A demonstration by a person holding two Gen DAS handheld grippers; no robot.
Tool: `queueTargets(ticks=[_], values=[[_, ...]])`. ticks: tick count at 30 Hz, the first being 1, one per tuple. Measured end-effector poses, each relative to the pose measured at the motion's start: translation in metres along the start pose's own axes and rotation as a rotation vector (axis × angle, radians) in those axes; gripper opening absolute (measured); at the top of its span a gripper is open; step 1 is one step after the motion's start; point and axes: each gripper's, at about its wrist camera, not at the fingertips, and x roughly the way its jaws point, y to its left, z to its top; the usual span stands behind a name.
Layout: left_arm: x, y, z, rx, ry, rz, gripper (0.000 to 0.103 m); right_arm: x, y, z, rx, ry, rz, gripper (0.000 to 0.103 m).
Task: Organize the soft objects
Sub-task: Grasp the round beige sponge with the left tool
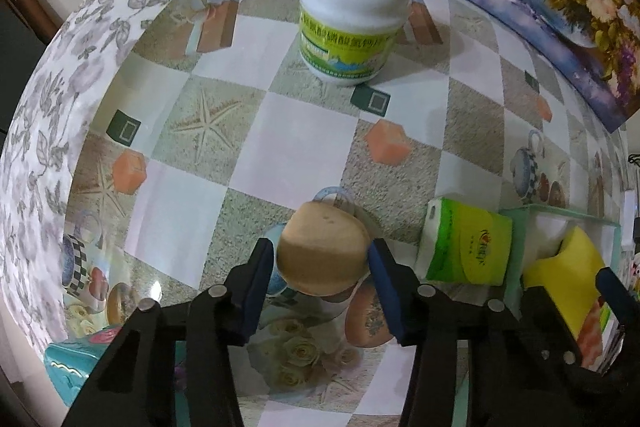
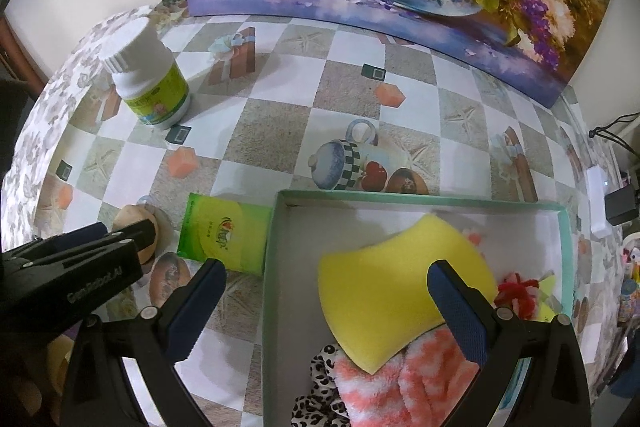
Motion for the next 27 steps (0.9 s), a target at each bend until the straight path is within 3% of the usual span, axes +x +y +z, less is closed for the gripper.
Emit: queueTargets(ticks=[13, 27], values=[[0.013, -0.008, -0.006, 0.018, -0.012, 0.005, 0.045, 0.003, 0.0, 0.0, 0.0, 0.007, 0.003, 0.102], [-0.004, -0.004, 0.0, 0.003, -0.021, -0.04, 0.041, 0.007, 0.003, -0.001, -0.025, 0.0, 0.016, 0.102]])
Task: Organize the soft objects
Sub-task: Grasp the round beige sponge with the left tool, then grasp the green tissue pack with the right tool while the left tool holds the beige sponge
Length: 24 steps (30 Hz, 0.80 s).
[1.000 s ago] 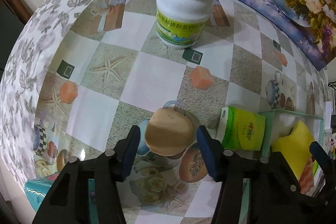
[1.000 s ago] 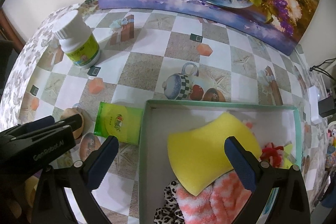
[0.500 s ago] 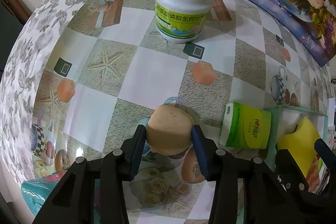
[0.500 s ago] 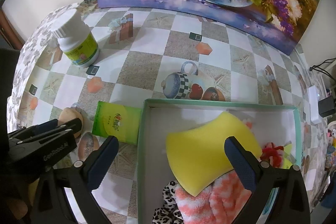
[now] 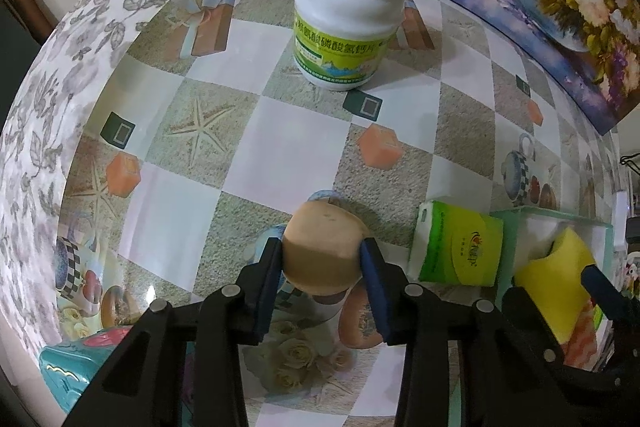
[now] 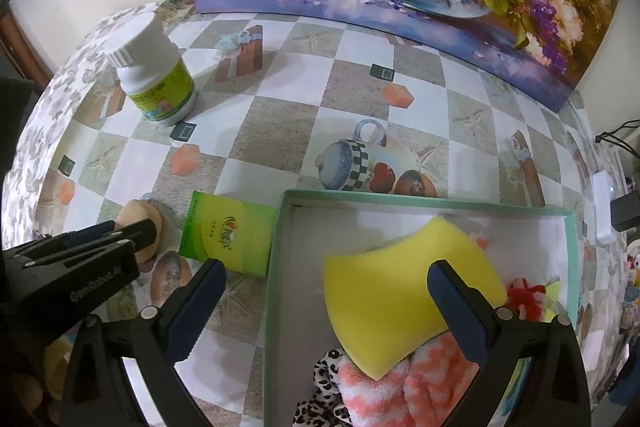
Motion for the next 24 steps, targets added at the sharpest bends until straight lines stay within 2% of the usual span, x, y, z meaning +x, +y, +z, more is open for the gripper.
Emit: queueTargets(ticks=[13, 21, 24], values=[[-0.021, 0.015, 0.008, -0.036, -0.034, -0.018, 0.041, 0.002, 0.023, 0.002, -0.097, -0.017, -0.017, 0.102], [-0.038, 0.031, 0.01, -0.065, -0.061, -0.037, 0.041, 0.02, 0.042, 0.003, -0.192, -0.035, -0.119, 0.102], [-0.048, 0.037, 0.009, -0.079, -0.079, -0.038, 0.041, 0.022, 0.05, 0.007, -0.229, -0.068, -0.138, 0.102]])
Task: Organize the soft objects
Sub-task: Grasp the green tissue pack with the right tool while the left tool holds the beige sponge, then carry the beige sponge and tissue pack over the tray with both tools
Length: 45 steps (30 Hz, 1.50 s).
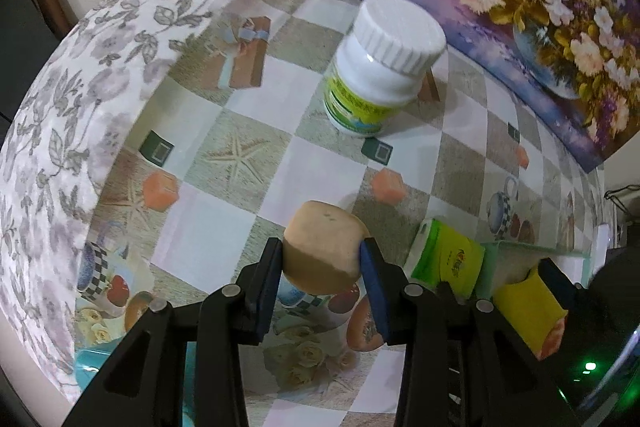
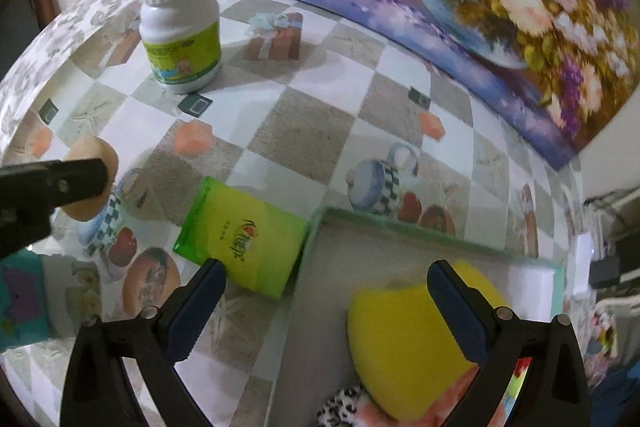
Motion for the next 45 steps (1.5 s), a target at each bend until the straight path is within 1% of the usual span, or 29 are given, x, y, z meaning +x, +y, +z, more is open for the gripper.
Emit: queueTargets(ticks=[5, 8, 11, 15, 18, 21, 22, 27, 28, 30, 37, 45], values=[[-0.013, 0.012, 0.002, -0.029, -0.031, -0.005, 0.041, 0.006, 0.015, 0.008, -0.046, -0.029, -0.009, 0.101], [-0.019, 0.018, 0.003, -0.049, -0.046, -0.011, 0.041, 0.01, 0.025, 0.011, -0.09, -0.041, 0.007, 0.1], [-0.024, 0.023, 0.004, -0.059, -0.056, -0.013, 0.041, 0.009, 0.034, 0.018, -0.145, -0.068, 0.039, 0.094], [-0.021, 0.026, 0.007, -0.071, -0.056, -0.014, 0.041, 0.013, 0.038, 0.03, -0.168, -0.055, 0.092, 0.083], [-0.019, 0.028, 0.008, -0.075, -0.05, -0.019, 0.041, 0.018, 0.035, 0.039, -0.146, -0.021, 0.175, 0.077], [-0.018, 0.029, 0.008, -0.077, -0.048, -0.025, 0.041, 0.024, 0.033, 0.041, -0.139, 0.017, 0.219, 0.072], [-0.018, 0.029, 0.008, -0.075, -0.05, -0.026, 0.041, 0.026, 0.032, 0.041, -0.136, 0.027, 0.229, 0.072], [-0.017, 0.028, 0.008, -0.071, -0.048, -0.036, 0.041, 0.03, 0.031, 0.037, -0.114, 0.052, 0.255, 0.069], [-0.017, 0.028, 0.008, -0.071, -0.047, -0.038, 0.041, 0.031, 0.03, 0.037, -0.108, 0.06, 0.265, 0.067], [-0.016, 0.027, 0.008, -0.07, -0.044, -0.041, 0.041, 0.029, 0.03, 0.033, -0.088, 0.07, 0.288, 0.066], [-0.014, 0.025, 0.007, -0.065, -0.03, -0.058, 0.041, 0.021, 0.032, 0.014, -0.051, 0.073, 0.308, 0.064], [-0.021, 0.02, 0.005, -0.053, -0.038, -0.064, 0.041, 0.006, 0.026, -0.013, 0.053, 0.079, 0.345, 0.063]])
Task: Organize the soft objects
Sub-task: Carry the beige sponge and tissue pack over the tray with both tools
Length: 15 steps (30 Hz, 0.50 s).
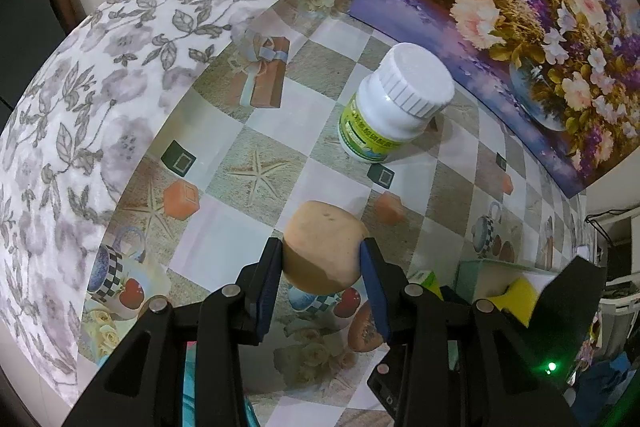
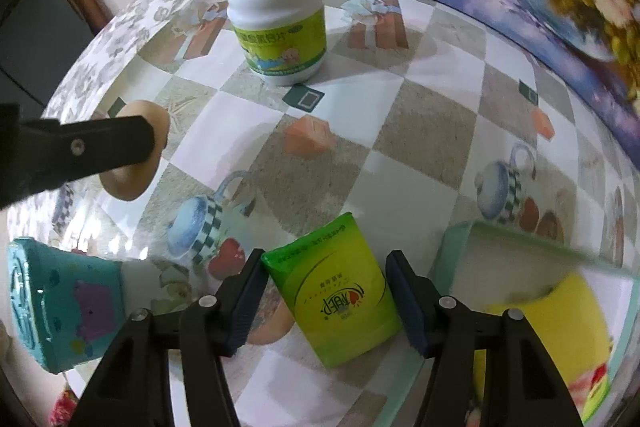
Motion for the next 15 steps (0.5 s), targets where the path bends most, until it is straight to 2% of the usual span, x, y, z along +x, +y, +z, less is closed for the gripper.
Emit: queueTargets(ticks=[12, 15], values=[[-0.023, -0.017, -0.007, 0.051, -0.046, 0.007, 0.041, -0.068, -0.016, -0.037, 0.118, -0.085, 0.068, 0.063], [-0.034, -0.02, -0.01, 0.061, -0.068, 0.016, 0.041, -0.085, -0.023, -0.038, 0.138, -0.106, 0.074, 0.063]])
